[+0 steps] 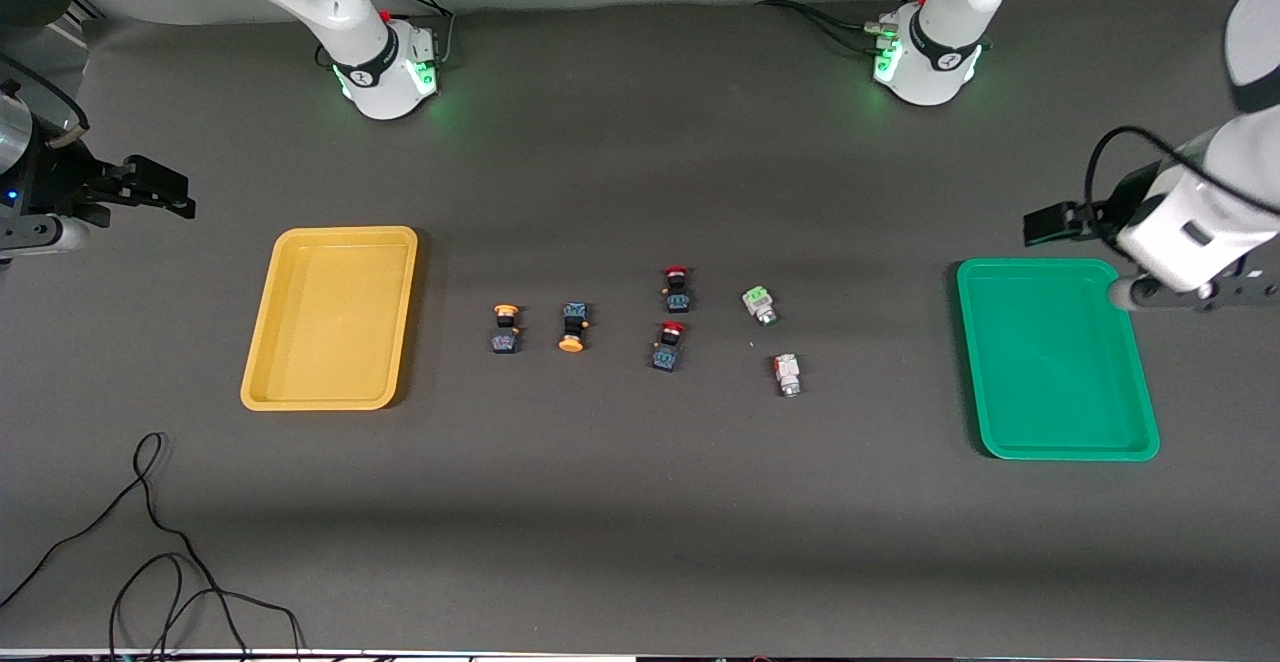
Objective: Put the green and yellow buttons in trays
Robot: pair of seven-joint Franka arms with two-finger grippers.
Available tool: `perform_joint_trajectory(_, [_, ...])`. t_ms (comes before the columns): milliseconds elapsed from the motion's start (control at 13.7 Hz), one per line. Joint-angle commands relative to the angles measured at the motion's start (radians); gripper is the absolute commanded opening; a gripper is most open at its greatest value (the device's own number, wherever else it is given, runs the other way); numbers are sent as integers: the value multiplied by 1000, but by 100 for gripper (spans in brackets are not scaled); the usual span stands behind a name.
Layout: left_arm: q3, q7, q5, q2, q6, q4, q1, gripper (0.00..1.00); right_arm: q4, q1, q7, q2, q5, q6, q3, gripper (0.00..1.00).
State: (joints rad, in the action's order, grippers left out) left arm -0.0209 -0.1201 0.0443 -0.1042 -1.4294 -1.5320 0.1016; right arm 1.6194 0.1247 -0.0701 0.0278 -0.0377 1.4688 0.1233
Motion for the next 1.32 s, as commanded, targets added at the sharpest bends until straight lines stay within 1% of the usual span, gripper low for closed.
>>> perform_joint_trajectory(0, [10, 5, -7, 112, -113, -144, -13, 99, -13, 13, 1, -2, -7, -15, 9, 100])
perform_joint_trajectory(146, [9, 8, -15, 109, -147, -137, -10, 99, -18, 12, 1, -8, -7, -15, 7, 100])
perform_joint_trajectory(219, [12, 10, -45, 107, -155, -131, -5, 99, -18, 16, 1, -8, -8, -15, 7, 100])
perform_joint_trajectory(585, [9, 53, -43, 101, -151, -128, -11, 100, -19, 16, 1, -8, -8, -13, 6, 100])
perform_joint_trajectory(1023, [9, 54, -40, 106, -143, -128, -10, 100, -16, 16, 1, 3, -7, -19, 7, 100])
perform_joint_trajectory(1242, [12, 54, -37, 109, -134, -128, -5, 100, -15, 16, 4, 11, 13, -30, 10, 100])
